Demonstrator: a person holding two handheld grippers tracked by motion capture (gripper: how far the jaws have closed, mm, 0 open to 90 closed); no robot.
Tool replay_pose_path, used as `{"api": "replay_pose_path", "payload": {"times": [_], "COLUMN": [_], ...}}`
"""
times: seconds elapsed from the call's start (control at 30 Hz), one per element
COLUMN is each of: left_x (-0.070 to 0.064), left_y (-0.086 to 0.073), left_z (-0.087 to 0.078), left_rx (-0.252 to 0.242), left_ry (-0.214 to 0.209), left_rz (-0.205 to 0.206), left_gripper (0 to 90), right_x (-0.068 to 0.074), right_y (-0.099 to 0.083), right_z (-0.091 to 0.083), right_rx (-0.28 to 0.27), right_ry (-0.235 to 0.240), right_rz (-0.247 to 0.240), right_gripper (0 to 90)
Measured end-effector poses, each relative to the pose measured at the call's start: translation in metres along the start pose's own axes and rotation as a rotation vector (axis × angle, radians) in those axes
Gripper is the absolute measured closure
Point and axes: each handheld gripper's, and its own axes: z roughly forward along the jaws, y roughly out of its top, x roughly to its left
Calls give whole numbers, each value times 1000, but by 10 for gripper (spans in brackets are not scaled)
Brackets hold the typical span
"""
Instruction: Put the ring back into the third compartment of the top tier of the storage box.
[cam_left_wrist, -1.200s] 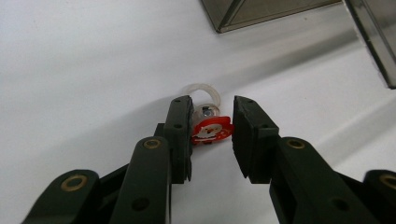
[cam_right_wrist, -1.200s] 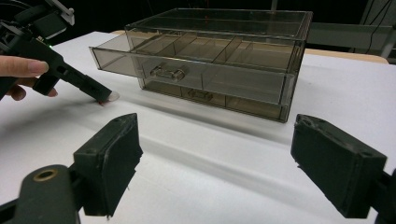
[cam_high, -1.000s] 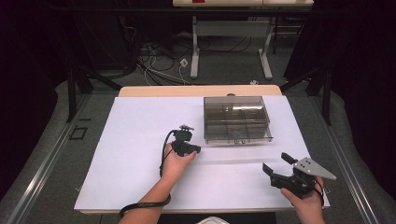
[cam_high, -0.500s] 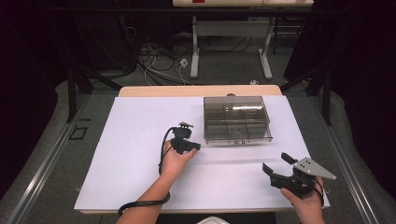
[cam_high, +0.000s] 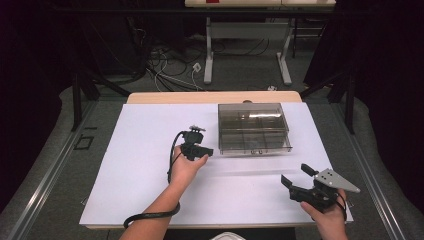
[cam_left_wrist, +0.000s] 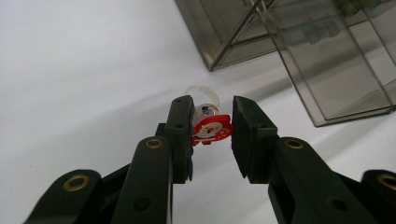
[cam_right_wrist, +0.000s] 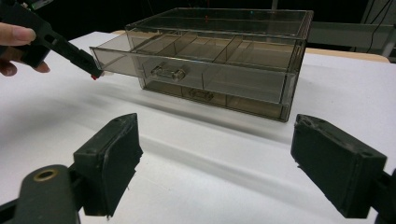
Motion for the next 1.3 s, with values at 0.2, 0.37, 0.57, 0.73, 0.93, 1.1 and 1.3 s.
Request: {"api": "replay_pose_path", "payload": {"times": [0.2,0.37,0.57,0.73,0.93,1.1,1.3], "left_x": [-1,-3,-5,-9,-14,-21,-30], "left_y": [4,8,13,17,22,28,35], "left_z": [-6,-11,-18,-23,-30,-34,-36], "left_rx": [-7,-19,-35,-46,-58,-67,-76], "left_ry": [2,1,-5,-10,-11,-13,-23], "left_rz": [10,14,19,29,48,58,78], "left_gripper": [689,689,689,690,690,690,690], "right_x": [0,1,0,1,1,1,1], "right_y": [-1,-1,0,-1,0,-1,0], "right_z": [2,2,1,1,1,1,1], "right_rx": [-23,-23,-18,-25,-21,-24,-15], "right_ry": [-6,-4,-5,-12,-1,-9,0], "right_rz": [0,6,3,14,11,12,11], "right_gripper": [151,151,151,151,151,151,151]}}
